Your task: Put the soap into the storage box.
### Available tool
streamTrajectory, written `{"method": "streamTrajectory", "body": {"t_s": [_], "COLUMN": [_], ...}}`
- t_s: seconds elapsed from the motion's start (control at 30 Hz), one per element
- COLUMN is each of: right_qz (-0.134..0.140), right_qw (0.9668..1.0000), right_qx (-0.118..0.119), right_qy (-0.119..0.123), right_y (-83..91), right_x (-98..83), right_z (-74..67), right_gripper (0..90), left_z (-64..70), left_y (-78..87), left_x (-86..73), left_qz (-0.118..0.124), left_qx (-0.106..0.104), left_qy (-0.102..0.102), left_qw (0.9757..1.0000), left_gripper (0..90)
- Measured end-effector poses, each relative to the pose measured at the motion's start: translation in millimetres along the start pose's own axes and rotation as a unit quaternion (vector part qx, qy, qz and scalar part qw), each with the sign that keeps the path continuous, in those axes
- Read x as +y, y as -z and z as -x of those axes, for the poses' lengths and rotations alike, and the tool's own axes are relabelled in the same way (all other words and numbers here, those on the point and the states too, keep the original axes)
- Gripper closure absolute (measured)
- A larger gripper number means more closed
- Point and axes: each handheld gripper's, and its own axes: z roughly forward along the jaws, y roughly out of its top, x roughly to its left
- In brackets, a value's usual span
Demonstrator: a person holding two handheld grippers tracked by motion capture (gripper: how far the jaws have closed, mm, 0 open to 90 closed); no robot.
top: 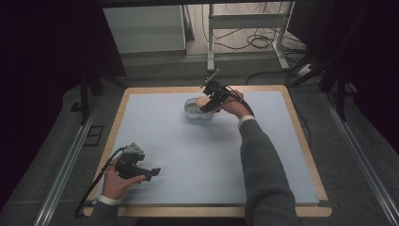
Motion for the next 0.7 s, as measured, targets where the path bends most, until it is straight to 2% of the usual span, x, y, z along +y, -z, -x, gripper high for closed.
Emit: {"method": "streamTrajectory", "body": {"t_s": [0.47, 0.7], "right_qz": [-0.008, -0.017], "right_qw": [0.9997, 0.9995], "right_qx": [0.007, 0.006], "right_qy": [0.020, 0.026], "right_y": [-21.8, -31.5], "right_x": [13.7, 12.6], "right_z": [-0.1, 1.2], "right_gripper": [32.4, 32.3], "left_z": [-0.1, 0.2], "left_y": [-0.4, -1.5], "left_x": [-0.4, -0.6], "left_qz": [0.000, -0.002], "left_qx": [0.000, 0.001], "left_qy": [0.001, -0.001], "left_qw": [1.0000, 1.0000], "left_gripper": [7.8, 7.8]}}
